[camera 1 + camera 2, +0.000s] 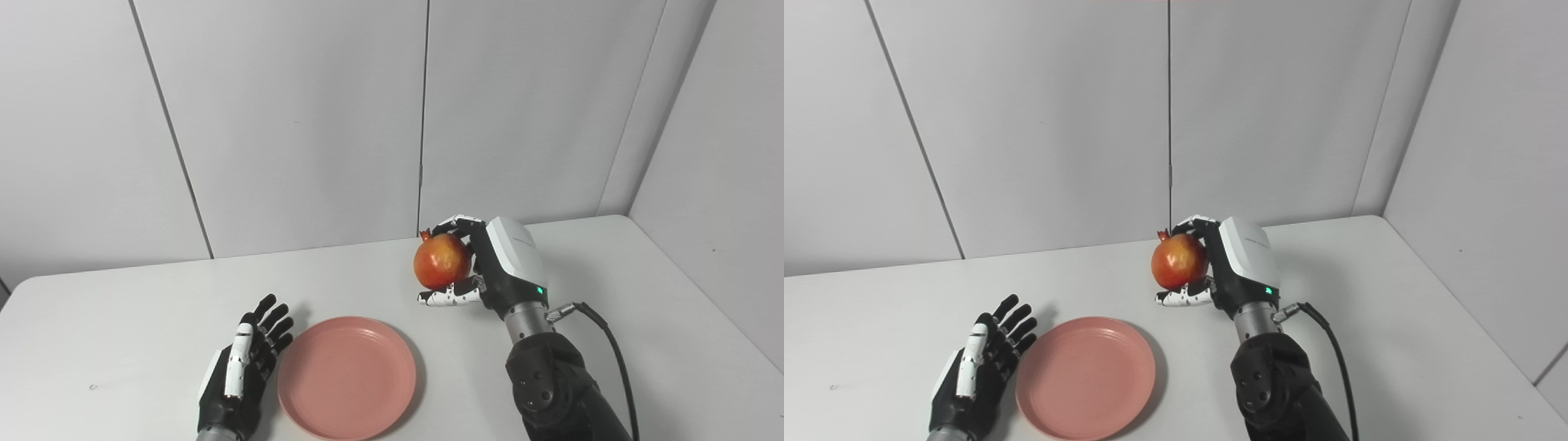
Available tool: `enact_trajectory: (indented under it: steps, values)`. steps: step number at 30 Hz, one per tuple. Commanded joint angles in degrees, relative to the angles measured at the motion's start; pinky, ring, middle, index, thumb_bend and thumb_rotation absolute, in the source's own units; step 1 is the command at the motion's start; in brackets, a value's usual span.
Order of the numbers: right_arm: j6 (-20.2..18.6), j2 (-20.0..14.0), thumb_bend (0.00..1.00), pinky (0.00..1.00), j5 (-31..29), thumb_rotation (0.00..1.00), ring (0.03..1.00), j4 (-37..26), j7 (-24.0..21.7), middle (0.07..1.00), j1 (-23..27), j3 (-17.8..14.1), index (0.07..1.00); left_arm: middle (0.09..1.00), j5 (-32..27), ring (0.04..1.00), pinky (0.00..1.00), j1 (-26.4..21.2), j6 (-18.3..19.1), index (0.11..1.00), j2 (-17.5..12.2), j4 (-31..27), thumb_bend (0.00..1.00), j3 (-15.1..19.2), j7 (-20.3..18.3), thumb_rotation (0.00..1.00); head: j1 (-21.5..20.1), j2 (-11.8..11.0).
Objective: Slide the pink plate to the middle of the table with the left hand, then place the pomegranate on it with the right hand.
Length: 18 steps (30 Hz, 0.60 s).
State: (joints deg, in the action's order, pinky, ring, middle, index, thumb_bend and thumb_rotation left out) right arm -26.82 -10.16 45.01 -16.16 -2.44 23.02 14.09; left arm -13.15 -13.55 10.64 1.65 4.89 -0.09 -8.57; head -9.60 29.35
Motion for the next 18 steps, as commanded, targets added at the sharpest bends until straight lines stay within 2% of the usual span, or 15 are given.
enact_trajectory:
  steps: [1, 4, 7, 18]
  values:
    - [2.21, 0.51, 0.52, 0.28, 0.98, 0.0, 0.372, -2.14, 0.01, 0.435, 2.42, 0.5, 0.524, 0.9, 1.06, 0.895, 0.91, 0.32, 1.49, 0.887, 0.8, -0.56, 0.42, -0.61, 1.08, 1.0, 0.26, 0.1]
    - [3.8, 1.2, 0.53, 0.3, 0.69, 0.0, 0.384, -1.71, -0.14, 0.44, 2.36, 1.94, 0.522, 0.897, 1.97, 0.892, 0.9, 0.32, 2.1, 0.883, 1.61, -0.92, 0.42, -1.15, 1.93, 1.0, 3.24, 0.45]
    - [4.32, 2.2, 0.52, 0.26, 0.48, 0.0, 0.348, -1.11, -0.6, 0.428, 2.18, 3.1, 0.528, 0.9, 2.87, 0.893, 0.9, 0.25, 2.07, 0.885, 2.17, -0.81, 0.42, -1.93, 2.45, 1.0, 5.31, 0.63]
    - [8.27, 4.78, 0.52, 0.27, -0.32, 0.0, 0.368, 4.96, -0.6, 0.435, 1.87, 6.85, 0.527, 0.892, 4.59, 0.884, 0.88, -0.3, 1.86, 0.879, 3.51, 0.36, 0.44, -2.84, 3.63, 1.0, 8.95, 0.9]
